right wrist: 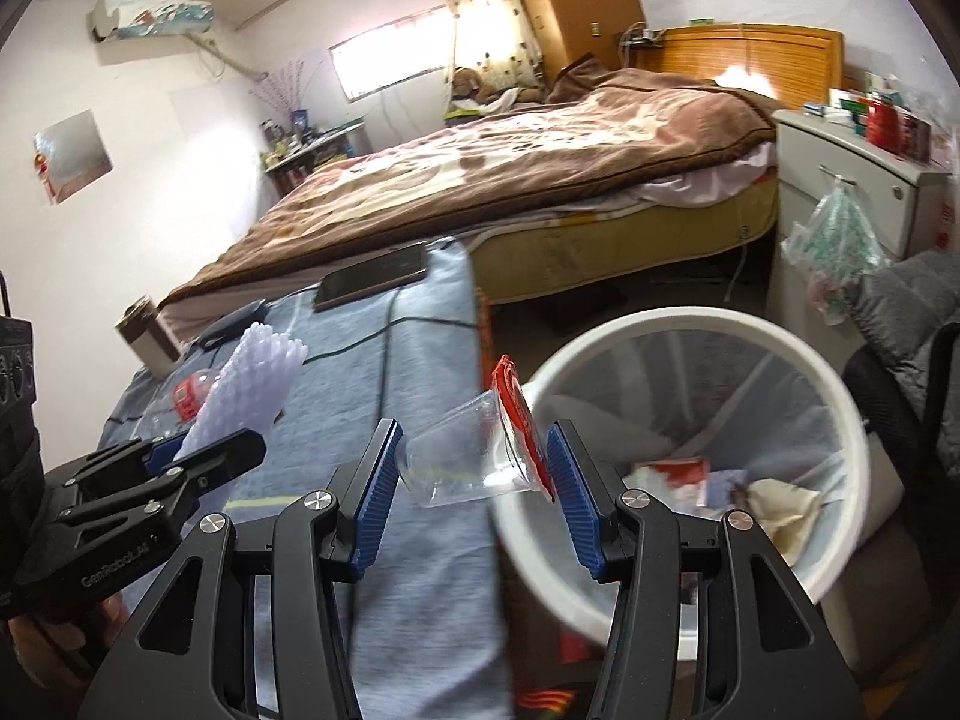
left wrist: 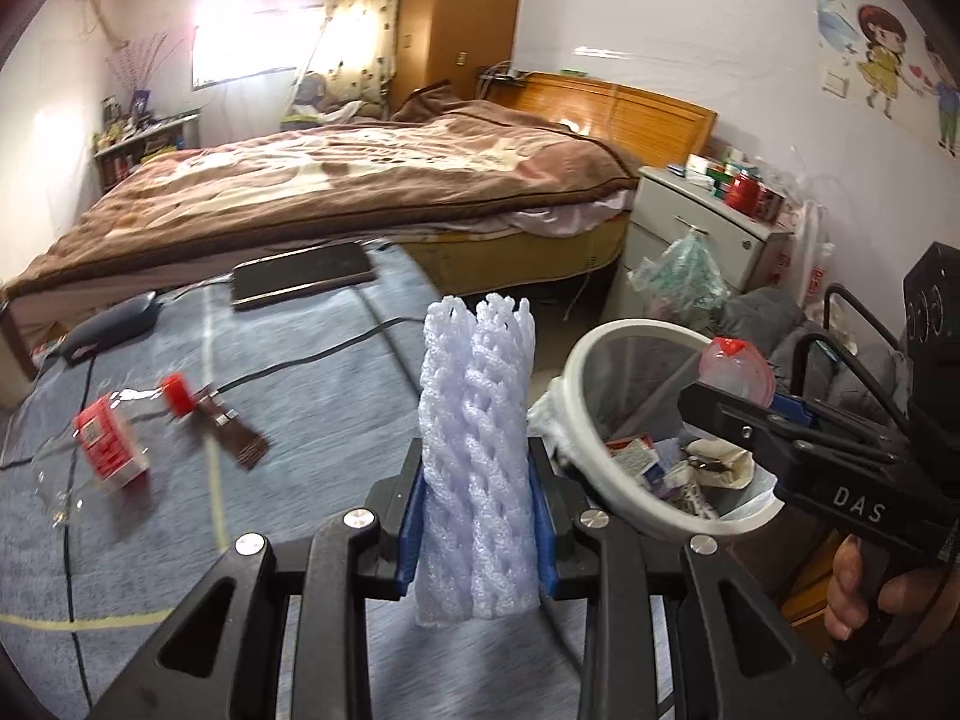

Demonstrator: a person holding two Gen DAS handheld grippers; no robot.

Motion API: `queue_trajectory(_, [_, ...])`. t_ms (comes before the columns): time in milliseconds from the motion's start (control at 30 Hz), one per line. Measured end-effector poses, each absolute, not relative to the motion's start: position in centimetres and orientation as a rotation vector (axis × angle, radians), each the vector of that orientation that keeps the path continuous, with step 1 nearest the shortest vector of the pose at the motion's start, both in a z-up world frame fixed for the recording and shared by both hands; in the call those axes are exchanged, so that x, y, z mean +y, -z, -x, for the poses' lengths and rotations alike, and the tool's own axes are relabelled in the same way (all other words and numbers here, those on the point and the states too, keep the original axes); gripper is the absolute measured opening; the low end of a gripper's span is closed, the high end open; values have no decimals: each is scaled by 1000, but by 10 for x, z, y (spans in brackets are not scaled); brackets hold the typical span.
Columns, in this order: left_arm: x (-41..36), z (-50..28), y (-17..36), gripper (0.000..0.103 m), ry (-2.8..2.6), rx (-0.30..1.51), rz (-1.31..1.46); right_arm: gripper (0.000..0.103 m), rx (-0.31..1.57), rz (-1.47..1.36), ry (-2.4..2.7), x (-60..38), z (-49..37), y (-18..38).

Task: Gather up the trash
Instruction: 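Carry the cup and foam sleeve over the white trash bin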

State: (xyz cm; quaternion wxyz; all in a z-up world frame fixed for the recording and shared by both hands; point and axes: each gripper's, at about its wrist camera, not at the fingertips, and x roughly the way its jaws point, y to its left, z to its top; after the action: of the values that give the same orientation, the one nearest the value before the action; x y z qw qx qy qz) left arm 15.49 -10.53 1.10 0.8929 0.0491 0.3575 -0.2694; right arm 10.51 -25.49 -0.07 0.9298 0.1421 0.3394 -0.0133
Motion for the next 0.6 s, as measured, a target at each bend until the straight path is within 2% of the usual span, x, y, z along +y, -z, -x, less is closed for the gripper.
queue_trajectory(600, [-205,-141,-5,32,725,755,-172,52,746,-276,194,-329,-97,14])
